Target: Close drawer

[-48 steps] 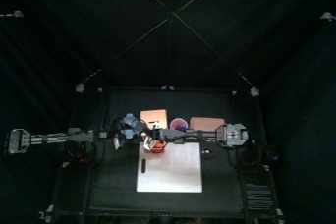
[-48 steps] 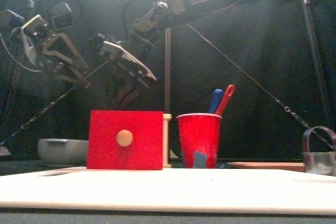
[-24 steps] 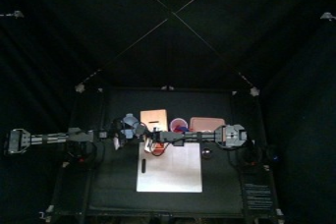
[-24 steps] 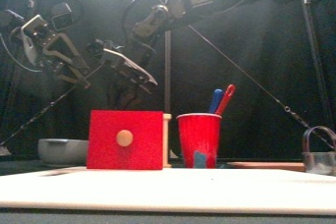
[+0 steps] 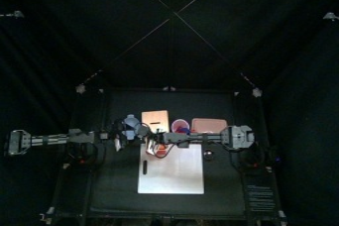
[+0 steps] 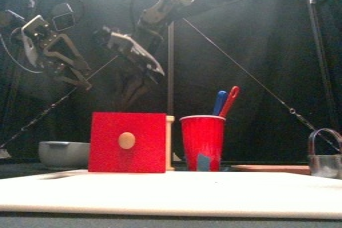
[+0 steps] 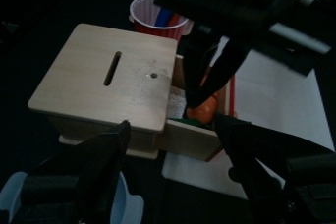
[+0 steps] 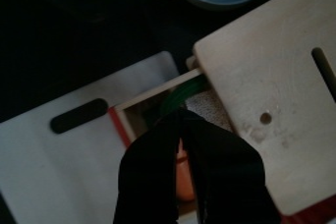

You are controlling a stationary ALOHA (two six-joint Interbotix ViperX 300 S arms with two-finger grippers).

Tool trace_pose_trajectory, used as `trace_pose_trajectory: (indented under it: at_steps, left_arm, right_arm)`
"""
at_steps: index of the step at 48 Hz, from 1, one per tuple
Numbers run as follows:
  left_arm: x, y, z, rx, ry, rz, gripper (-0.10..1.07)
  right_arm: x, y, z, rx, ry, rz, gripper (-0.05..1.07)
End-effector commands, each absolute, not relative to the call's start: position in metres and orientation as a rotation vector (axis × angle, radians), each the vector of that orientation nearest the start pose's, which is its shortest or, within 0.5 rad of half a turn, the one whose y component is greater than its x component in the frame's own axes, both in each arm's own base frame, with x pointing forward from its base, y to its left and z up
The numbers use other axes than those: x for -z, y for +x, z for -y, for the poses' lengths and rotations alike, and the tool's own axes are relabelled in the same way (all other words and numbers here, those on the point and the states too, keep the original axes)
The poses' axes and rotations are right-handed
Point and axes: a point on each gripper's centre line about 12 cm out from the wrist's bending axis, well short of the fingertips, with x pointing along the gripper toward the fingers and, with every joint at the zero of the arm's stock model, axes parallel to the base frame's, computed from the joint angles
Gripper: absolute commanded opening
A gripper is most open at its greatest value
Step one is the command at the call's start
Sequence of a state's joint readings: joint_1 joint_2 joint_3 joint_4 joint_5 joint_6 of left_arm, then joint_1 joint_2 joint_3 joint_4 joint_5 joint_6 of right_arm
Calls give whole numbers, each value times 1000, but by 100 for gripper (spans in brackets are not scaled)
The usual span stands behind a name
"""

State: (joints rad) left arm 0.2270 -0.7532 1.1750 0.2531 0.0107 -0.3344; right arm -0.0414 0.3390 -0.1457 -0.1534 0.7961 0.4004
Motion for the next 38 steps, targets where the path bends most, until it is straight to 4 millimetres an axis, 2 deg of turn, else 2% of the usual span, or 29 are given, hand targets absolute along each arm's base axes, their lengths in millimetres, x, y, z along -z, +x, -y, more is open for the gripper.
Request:
trace_pose_trajectory:
  at_steps: [1, 10, 28, 38]
  left_arm:
    - [-224, 218, -50, -241, -125, -391, 100]
    - [-229, 220, -50, -237, -119, -375, 100]
    - [-240, 226, -44, -189, -85, -295, 100]
    - [-241, 227, -40, -166, -66, -299, 100]
  right_arm:
    - [-271, 502, 32, 259, 251, -859, 43]
    - [-278, 474, 28, 217, 276, -753, 43]
    - [-268, 401, 22, 142, 264, -531, 43]
    - [-266, 369, 17, 97, 226, -428, 43]
